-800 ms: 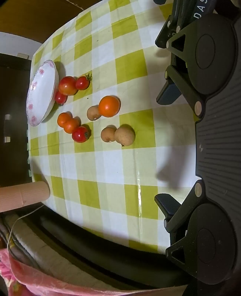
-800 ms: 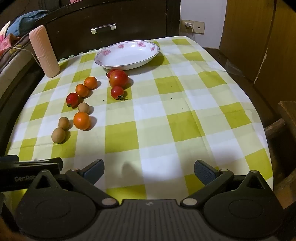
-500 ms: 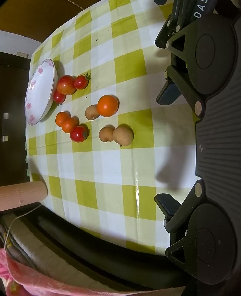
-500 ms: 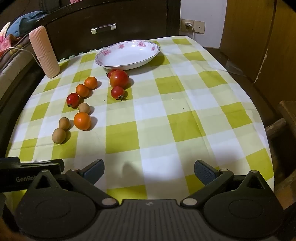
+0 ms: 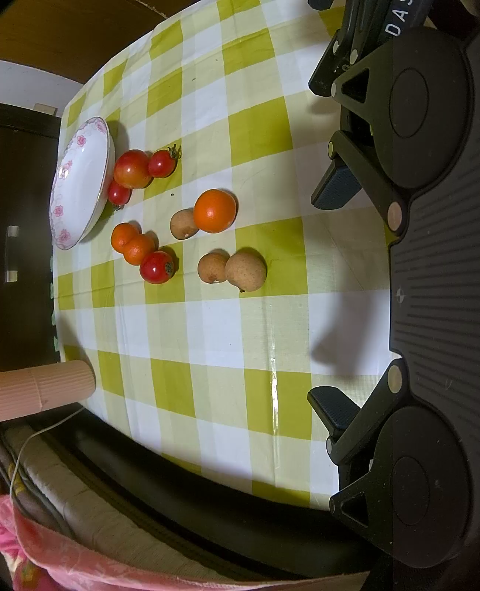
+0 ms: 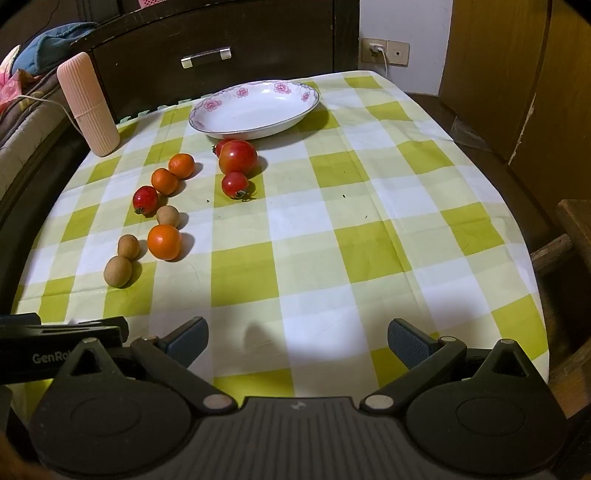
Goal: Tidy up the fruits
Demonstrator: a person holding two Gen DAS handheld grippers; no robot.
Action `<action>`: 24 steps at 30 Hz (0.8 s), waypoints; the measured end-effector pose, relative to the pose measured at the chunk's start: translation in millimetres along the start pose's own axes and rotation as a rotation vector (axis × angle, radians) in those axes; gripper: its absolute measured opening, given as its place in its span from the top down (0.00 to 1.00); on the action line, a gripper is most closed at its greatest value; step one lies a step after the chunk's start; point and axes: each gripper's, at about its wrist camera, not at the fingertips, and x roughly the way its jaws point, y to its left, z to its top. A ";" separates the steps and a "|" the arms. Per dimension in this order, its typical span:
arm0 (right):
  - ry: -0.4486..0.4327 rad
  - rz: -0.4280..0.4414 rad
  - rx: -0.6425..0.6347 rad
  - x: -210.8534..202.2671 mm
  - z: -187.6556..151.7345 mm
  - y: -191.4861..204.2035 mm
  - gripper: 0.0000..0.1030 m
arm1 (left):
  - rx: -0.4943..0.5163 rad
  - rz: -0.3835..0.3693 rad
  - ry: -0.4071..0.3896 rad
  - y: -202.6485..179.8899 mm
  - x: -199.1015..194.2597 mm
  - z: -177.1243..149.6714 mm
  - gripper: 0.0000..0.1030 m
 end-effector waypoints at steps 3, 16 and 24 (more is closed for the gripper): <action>0.001 -0.002 -0.001 -0.4 -0.2 1.6 0.01 | 0.000 0.000 -0.001 0.0 0.2 0.0 0.00; 0.002 0.001 0.001 0.1 -0.3 1.9 0.01 | 0.003 0.004 -0.005 0.0 0.3 -0.9 0.01; 0.003 0.000 0.001 1.1 -0.4 2.7 0.01 | 0.002 0.003 -0.005 -0.3 0.2 -1.2 0.01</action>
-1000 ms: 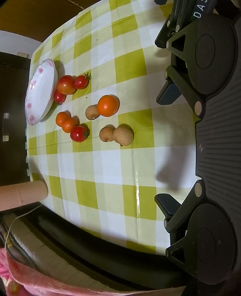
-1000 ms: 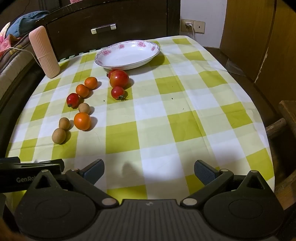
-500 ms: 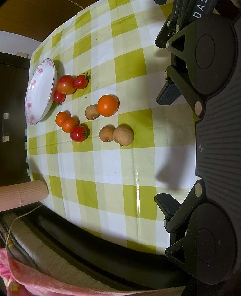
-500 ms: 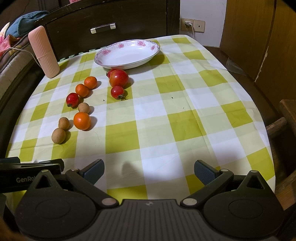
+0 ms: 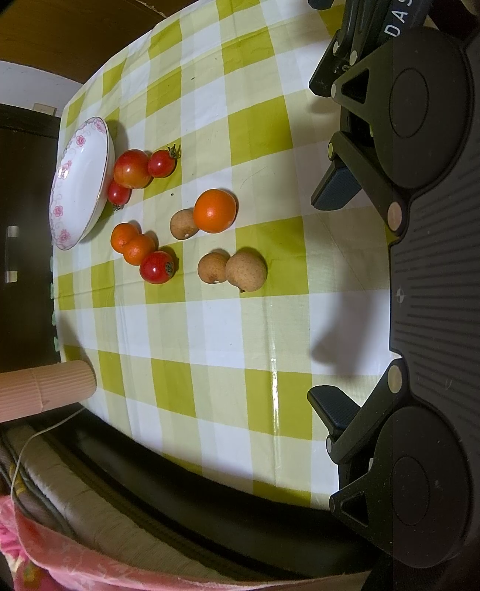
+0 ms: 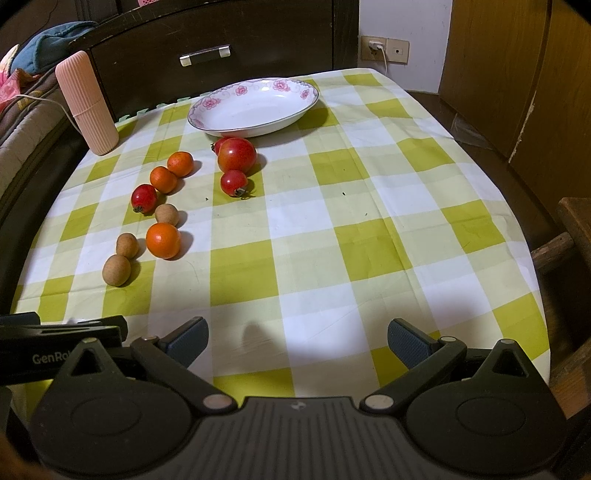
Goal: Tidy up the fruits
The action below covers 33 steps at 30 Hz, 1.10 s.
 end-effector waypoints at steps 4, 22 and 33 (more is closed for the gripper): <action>0.000 0.002 0.001 -0.1 -0.1 -0.7 0.01 | 0.000 0.001 0.001 -0.4 -0.2 -0.3 0.01; 0.003 0.003 0.001 0.5 0.2 -0.8 0.01 | -0.001 0.000 0.002 -0.3 0.0 -0.2 0.02; 0.008 0.007 -0.007 5.0 -0.5 3.3 0.01 | -0.016 0.003 0.016 3.7 4.3 -1.6 0.05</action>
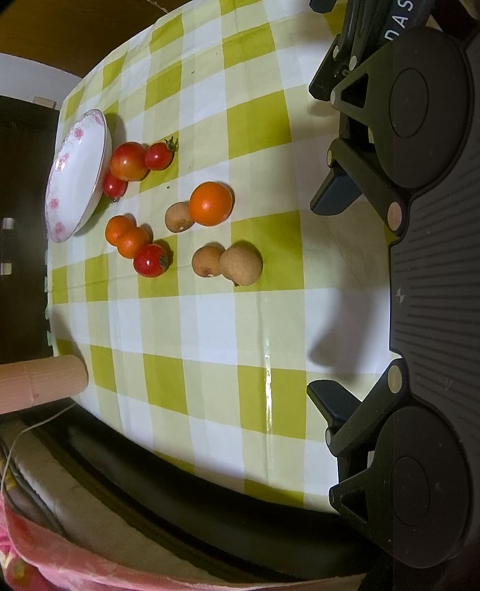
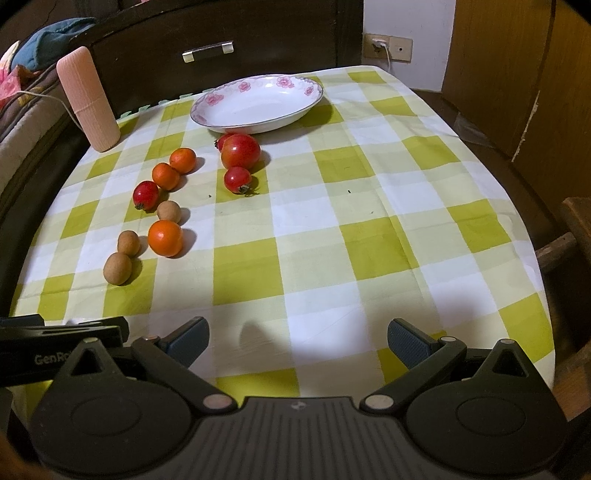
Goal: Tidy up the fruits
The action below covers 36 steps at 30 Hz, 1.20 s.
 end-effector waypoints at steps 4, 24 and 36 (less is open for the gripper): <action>0.007 0.012 -0.009 2.4 2.2 3.1 0.01 | -0.019 -0.004 -0.002 5.8 0.1 2.3 0.05; 0.010 0.244 -0.177 32.4 51.6 28.3 0.28 | -0.057 -0.007 -0.008 21.6 14.7 16.8 0.10; 0.048 0.346 -0.310 63.7 64.9 62.7 0.51 | -0.055 -0.071 -0.018 19.6 19.7 21.4 0.10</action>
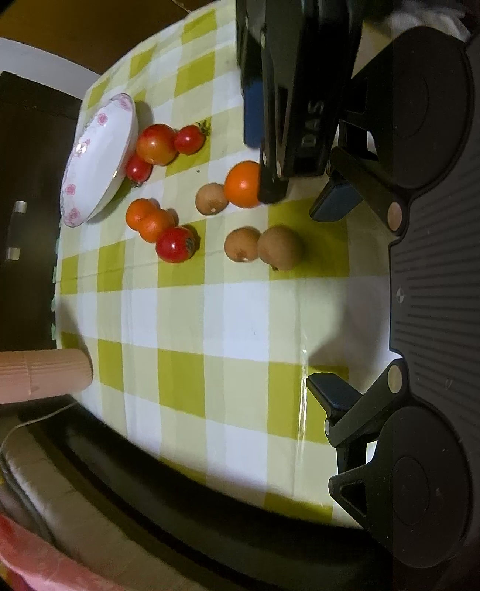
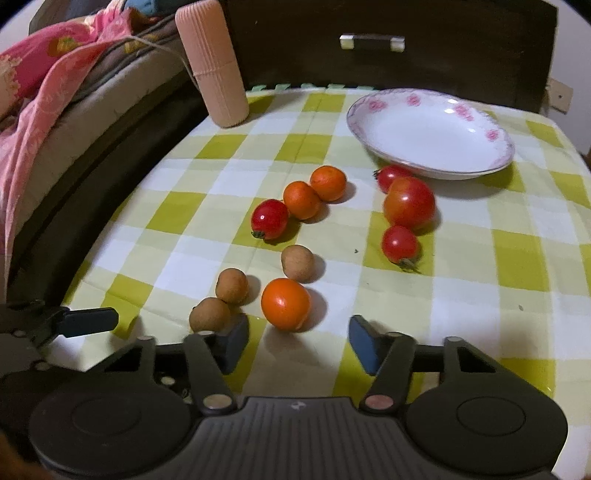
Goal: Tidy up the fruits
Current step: 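Move left tool to a brown round fruit while right tool approaches an orange tomato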
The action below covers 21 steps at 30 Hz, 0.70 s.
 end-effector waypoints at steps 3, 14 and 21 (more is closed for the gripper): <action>0.023 0.009 0.002 9.9 2.6 -2.9 0.57 | 0.011 -0.001 0.004 -3.4 4.8 2.3 0.10; 0.013 0.027 0.001 4.6 6.7 -13.4 0.73 | 0.074 -0.015 -0.017 -15.3 17.5 9.4 0.21; 0.003 0.027 0.063 -7.1 2.3 -29.5 0.81 | 0.097 -0.001 -0.025 -20.6 16.7 9.5 0.28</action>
